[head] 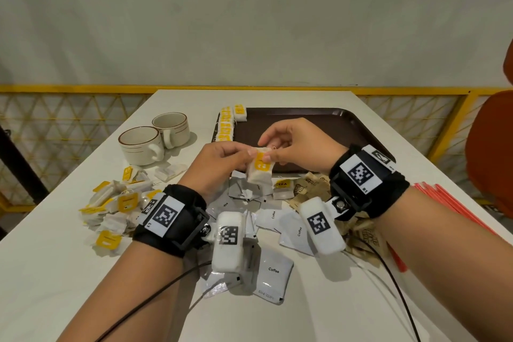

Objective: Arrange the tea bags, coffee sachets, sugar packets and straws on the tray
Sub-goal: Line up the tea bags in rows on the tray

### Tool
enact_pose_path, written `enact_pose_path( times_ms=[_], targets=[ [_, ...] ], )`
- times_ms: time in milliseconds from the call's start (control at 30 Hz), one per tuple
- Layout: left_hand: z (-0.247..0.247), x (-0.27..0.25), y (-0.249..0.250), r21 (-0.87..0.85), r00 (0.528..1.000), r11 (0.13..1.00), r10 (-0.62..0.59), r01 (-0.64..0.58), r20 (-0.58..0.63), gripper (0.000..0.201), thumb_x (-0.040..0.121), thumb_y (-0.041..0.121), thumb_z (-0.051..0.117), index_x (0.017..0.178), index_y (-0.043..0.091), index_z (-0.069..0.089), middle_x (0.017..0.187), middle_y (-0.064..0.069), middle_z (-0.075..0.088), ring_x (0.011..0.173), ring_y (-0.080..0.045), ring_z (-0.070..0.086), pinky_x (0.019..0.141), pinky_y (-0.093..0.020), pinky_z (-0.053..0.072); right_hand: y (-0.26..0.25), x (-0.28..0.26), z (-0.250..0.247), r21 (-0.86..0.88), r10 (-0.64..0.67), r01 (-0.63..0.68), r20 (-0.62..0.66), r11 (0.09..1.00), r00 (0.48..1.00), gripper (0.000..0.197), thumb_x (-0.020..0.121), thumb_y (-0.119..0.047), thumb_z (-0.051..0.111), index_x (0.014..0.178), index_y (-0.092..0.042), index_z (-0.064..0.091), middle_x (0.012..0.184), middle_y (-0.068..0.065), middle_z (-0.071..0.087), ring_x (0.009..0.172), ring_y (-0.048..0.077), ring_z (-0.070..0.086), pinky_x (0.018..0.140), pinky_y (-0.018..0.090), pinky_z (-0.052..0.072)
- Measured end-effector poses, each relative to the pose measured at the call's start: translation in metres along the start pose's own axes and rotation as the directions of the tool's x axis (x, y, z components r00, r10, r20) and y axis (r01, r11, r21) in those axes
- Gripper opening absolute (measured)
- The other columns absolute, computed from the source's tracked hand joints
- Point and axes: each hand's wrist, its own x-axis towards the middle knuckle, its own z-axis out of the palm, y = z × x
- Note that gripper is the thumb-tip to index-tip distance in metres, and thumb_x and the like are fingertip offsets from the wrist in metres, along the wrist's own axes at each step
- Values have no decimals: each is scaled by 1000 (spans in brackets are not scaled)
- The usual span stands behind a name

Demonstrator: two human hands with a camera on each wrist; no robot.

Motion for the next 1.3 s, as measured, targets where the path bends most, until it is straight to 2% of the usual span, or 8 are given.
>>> enact_pose_path(
  times_ms=[167, 333, 500, 667, 800, 900, 1067, 1300],
  targets=[
    [0, 1, -5, 97, 1000, 995, -5, 7, -18, 20, 75, -6, 71, 95, -2, 67, 85, -14, 69, 69, -12, 65, 64, -15, 53, 6, 2, -2, 62, 102, -101, 1, 993, 995, 17, 79, -13, 77, 93, -10, 68, 77, 4, 68, 68, 12, 63, 65, 24, 56],
    [-7, 8, -9, 92, 992, 995, -11, 23, -129, 12, 79, -1, 70, 81, 9, 65, 85, -11, 70, 67, -10, 65, 61, -14, 50, 19, 0, -5, -493, 298, -151, 236, 857, 925, 17, 78, -28, 77, 88, -14, 73, 72, -9, 61, 66, 5, 54, 62, 20, 45],
    [-8, 10, -11, 73, 991, 997, -8, 18, -134, 13, 81, -2, 68, 80, 10, 63, 85, -8, 71, 69, -9, 66, 60, -14, 49, 26, -2, 10, -587, 324, -109, 275, 802, 905, 11, 80, -23, 75, 79, -15, 67, 75, -6, 61, 73, 10, 56, 72, 26, 49],
    [-10, 12, -14, 122, 990, 992, 14, 3, -140, 14, 82, 0, 67, 87, 12, 66, 90, -7, 72, 78, -13, 67, 66, -16, 49, 29, 1, -5, -385, 280, -187, 201, 904, 939, 12, 81, -16, 68, 71, -19, 62, 98, 5, 70, 86, 19, 66, 78, 35, 56],
    [-13, 14, -14, 85, 989, 996, -7, 20, -147, 14, 83, 0, 66, 93, 10, 67, 89, -6, 72, 75, -10, 67, 63, -16, 50, 31, 2, -14, -51, 308, -304, 189, 951, 933, 9, 88, -6, 59, 80, -8, 57, 124, 10, 59, 72, 16, 68, 59, 24, 54],
    [-21, 21, -6, 86, 984, 996, -18, 34, -175, 11, 83, 2, 66, 92, 7, 68, 81, -3, 71, 60, -3, 62, 56, -14, 47, 33, 5, -19, 162, 303, -337, 201, 928, 932, 12, 85, 2, 61, 75, -4, 58, 116, 9, 61, 76, 20, 67, 67, 26, 55],
    [-34, 70, 27, 290, 986, 956, 0, 49, -166, 12, 82, -1, 66, 84, 9, 60, 71, -3, 61, 45, 4, 55, 44, -7, 40, 31, 27, -28, 126, 246, -260, 118, 957, 962, 11, 76, -3, 75, 70, -12, 72, 80, 1, 71, 75, 3, 65, 61, 7, 46],
    [-39, 169, 43, 698, 994, 714, -108, 63, 20, 15, 84, 0, 64, 97, 7, 62, 67, -2, 61, 38, 5, 55, 39, -10, 41, 45, 89, -33, 399, 318, -306, 37, 864, 947, 16, 72, 14, 71, 72, -2, 70, 85, 11, 68, 84, 23, 63, 89, 33, 51]
  ],
)
